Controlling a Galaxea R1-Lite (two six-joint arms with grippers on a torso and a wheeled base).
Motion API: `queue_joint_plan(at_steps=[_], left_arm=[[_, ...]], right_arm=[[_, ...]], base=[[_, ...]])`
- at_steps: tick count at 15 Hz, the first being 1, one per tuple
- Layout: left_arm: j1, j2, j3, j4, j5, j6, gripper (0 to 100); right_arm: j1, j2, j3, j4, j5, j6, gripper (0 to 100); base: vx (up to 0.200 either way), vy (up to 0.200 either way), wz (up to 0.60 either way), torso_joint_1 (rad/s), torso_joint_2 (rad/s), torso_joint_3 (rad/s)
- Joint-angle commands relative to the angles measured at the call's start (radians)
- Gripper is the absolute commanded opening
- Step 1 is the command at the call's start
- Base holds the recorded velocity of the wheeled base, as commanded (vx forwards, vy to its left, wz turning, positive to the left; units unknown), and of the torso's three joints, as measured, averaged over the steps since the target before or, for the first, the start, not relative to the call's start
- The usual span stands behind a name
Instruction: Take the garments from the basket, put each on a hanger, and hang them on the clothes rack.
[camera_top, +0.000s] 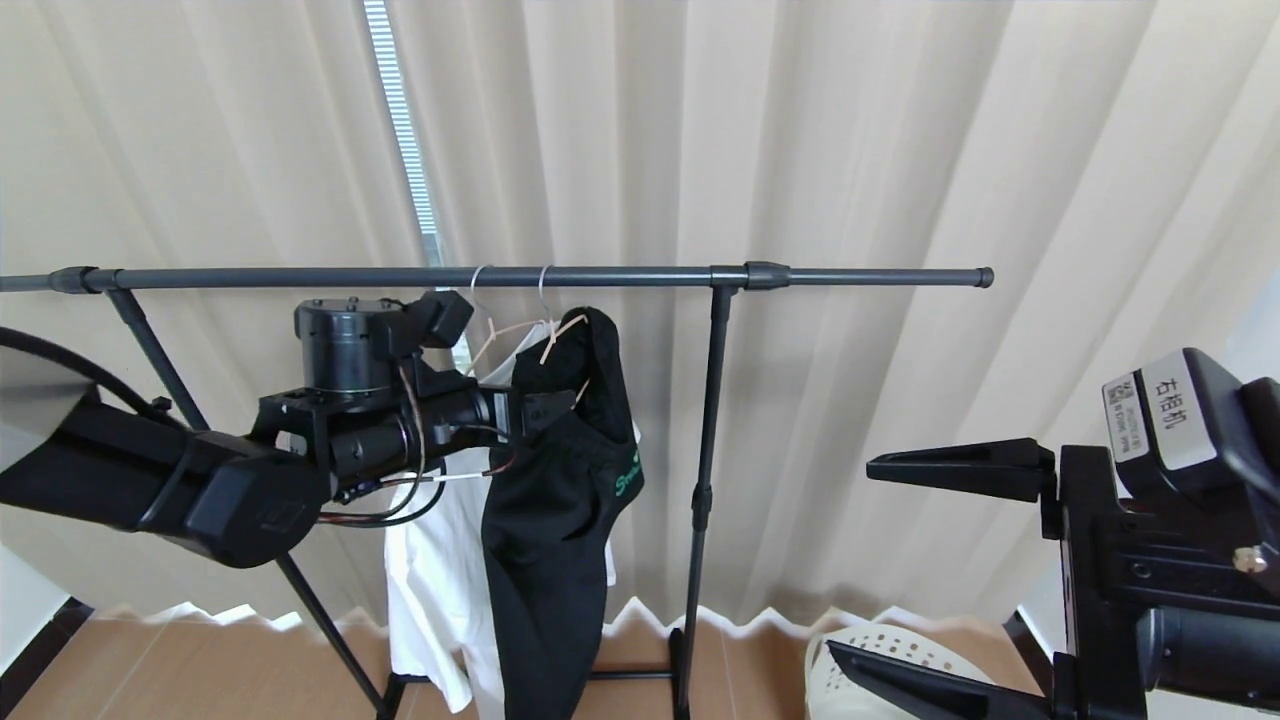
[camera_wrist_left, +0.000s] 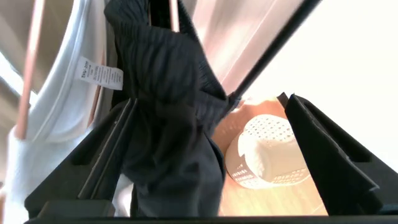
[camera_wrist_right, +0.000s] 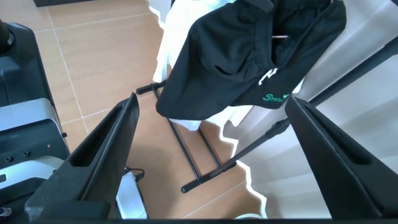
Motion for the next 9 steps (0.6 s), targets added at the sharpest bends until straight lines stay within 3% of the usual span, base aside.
queue_joint_plan(at_steps=[1,5,9], left_arm=[[-0.005,-0.14,0.078,0.003,0.0,0.004,100],[-0.005,-0.296,0.218,0.006,-0.003,0.027,100],[0.004,-0.569,0.385,0.004,0.003,0.042,100]], right_arm=[[0.0,-0.005,-0.001,0.0,0.0,-0.001,100],[-0.001,-0.03,0.001,-0.02,-0.001,0.003,100],[-0.035,-0.169,0.021,-0.065,-0.017,0.004,100]], base=[[0.0,0.0,0.0,0.0,0.0,0.0],[0.0,0.0,0.0,0.0,0.0,0.0],[0.0,0.0,0.0,0.0,0.0,0.0]])
